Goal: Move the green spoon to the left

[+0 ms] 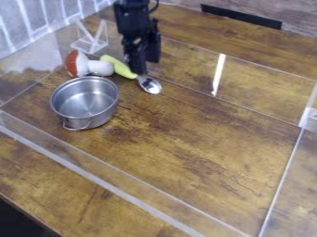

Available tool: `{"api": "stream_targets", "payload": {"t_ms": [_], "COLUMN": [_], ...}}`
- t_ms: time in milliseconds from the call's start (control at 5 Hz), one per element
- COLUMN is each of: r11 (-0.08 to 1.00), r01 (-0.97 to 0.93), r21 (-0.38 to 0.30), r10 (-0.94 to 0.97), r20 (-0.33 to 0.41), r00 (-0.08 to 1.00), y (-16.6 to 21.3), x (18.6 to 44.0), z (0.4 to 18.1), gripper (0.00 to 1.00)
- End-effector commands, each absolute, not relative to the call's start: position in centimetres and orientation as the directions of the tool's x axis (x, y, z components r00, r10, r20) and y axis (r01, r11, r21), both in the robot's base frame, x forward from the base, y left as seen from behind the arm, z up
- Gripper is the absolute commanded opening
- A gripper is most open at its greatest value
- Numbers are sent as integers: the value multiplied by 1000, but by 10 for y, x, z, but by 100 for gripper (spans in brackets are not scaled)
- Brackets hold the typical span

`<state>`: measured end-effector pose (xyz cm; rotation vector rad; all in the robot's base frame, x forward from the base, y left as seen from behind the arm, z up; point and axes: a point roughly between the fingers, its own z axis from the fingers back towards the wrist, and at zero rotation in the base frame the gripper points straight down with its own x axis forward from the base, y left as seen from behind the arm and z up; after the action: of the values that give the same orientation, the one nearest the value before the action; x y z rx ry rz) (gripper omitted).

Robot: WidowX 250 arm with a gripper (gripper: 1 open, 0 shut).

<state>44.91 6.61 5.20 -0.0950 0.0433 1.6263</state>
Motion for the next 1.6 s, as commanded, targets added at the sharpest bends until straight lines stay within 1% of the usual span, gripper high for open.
{"api": "stream_targets", "payload": {"t_ms": [0, 200, 400, 800, 1400], "r11": [-29, 12, 32, 36, 148], "r01": [-994, -995, -995, -997, -988], "r21": [-105, -96, -95, -73, -41], "r10": [998, 998, 998, 998, 989], "r20": [-56, -52, -54, -43, -22], "r00": [-23, 18, 38, 39, 148], "y": [53, 50, 49, 56, 97], "x": [448, 457, 463, 464, 460], "z": [73, 84, 81, 79, 41], "gripper": [100, 0, 100, 100, 100]}}
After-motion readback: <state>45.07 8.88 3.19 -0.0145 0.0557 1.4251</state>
